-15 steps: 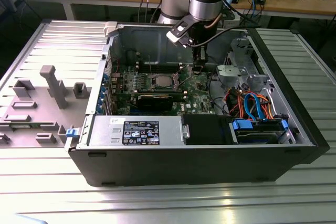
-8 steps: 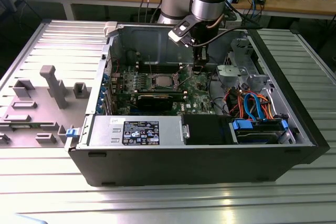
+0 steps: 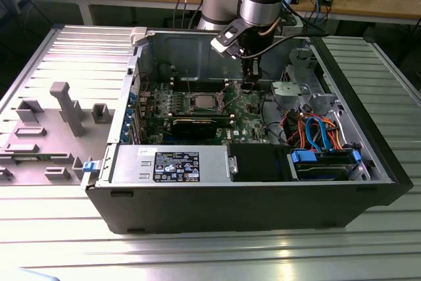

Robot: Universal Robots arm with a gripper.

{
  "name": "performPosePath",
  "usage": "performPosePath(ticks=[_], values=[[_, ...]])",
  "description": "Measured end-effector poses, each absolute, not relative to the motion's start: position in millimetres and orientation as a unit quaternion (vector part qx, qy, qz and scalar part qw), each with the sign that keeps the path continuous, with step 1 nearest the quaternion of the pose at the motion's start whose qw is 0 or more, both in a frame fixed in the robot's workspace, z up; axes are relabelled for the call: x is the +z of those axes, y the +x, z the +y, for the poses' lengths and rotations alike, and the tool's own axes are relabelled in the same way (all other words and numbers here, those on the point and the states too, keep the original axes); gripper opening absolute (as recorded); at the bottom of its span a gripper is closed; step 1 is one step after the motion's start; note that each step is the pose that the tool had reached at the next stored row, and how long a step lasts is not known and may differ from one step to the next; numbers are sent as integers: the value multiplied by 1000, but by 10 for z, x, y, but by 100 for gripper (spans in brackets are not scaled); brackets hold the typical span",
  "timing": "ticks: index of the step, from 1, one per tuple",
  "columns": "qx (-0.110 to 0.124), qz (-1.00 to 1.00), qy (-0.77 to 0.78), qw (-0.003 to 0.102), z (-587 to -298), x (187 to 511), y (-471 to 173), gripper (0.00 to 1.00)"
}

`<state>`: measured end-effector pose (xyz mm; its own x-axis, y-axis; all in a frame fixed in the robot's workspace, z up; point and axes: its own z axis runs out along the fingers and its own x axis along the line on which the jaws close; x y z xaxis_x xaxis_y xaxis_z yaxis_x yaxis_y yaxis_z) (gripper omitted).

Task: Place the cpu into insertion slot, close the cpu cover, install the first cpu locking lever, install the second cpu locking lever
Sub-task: 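Close the cpu cover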

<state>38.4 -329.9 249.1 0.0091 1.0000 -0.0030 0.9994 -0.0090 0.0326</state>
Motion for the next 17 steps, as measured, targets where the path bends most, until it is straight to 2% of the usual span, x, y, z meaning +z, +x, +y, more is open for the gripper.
performPosePath(ticks=[17], values=[[10,704,710,13,-3296,2490,240,11]])
